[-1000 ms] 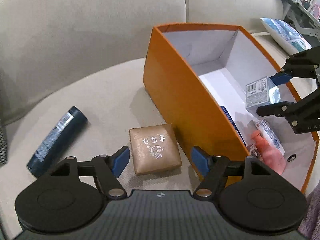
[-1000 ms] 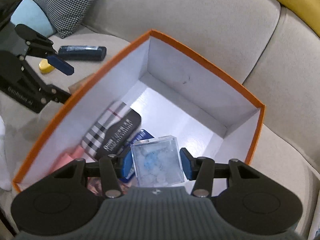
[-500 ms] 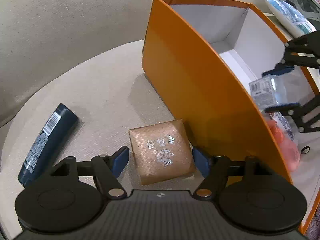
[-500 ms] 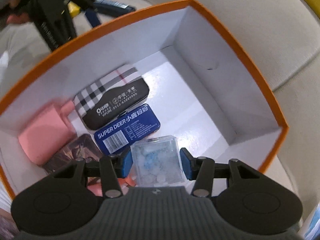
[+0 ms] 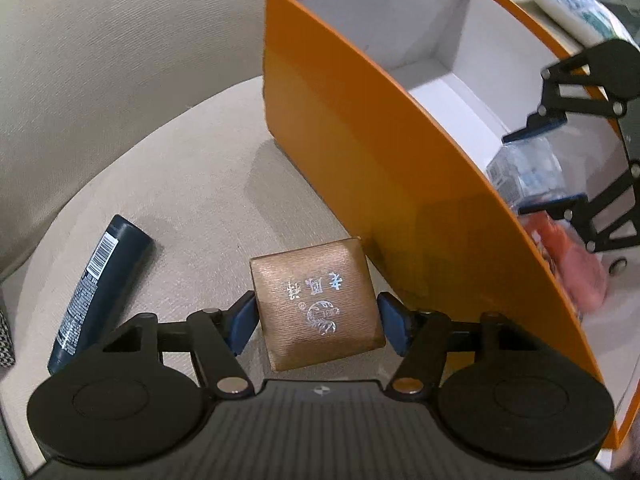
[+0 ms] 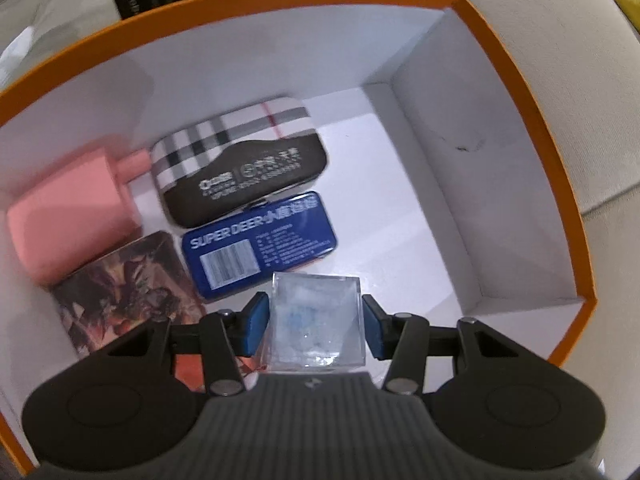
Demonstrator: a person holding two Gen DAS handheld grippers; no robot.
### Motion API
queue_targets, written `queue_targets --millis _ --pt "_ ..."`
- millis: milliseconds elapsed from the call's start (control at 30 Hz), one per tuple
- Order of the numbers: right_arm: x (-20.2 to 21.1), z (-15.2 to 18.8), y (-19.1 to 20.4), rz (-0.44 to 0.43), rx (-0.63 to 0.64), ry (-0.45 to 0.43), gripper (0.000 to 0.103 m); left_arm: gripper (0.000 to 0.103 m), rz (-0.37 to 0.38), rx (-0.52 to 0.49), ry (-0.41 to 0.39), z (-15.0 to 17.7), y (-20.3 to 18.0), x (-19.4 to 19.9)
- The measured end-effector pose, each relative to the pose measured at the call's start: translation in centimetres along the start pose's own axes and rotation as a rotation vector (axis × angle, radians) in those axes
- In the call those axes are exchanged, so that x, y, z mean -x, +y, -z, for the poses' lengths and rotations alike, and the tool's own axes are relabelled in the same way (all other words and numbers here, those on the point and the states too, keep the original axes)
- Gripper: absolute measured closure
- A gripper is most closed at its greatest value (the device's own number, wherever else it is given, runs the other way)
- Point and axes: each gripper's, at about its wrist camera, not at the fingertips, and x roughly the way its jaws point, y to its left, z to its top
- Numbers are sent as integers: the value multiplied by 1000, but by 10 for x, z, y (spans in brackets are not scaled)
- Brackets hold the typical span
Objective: Organize rigid objects
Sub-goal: 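Lower the clear cube into the box and open the right gripper while the left lifts the brown box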
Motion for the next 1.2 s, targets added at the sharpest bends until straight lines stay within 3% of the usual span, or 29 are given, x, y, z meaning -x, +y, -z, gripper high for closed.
queue_targets --millis 33,67,133,233,333,467,700,900,967,1067,1200 --pt "1 0 0 -7 1 -7 49 29 -2 -2 3 0 -3 -3" --pt "2 1 -1 -5 -3 -9 40 29 -4 1 4 1 -5 -4" --pt "5 2 -4 7 -26 -9 36 29 -5 13 5 1 -5 -4" --pt "10 4 -13 -26 -95 9 37 30 -8 20 0 3 -2 -5" --pt "9 7 -21 -52 -146 51 45 30 -10 36 -6 3 0 -5" --pt "7 10 -23 -63 -146 58 51 30 2 60 -28 7 3 8" --pt "14 8 -7 -3 34 -16 51 30 -8 85 -62 6 12 33" --pt "17 19 12 9 164 13 50 30 -34 37 -108 -3 5 71" --pt "20 21 16 18 172 20 44 30 -30 25 -123 -10 3 84" --pt "29 19 8 -26 108 7 44 30 -21 3 -155 -20 -3 105" --pt "40 14 -11 -38 -81 -35 47 30 -2 -39 -191 -32 -16 126"
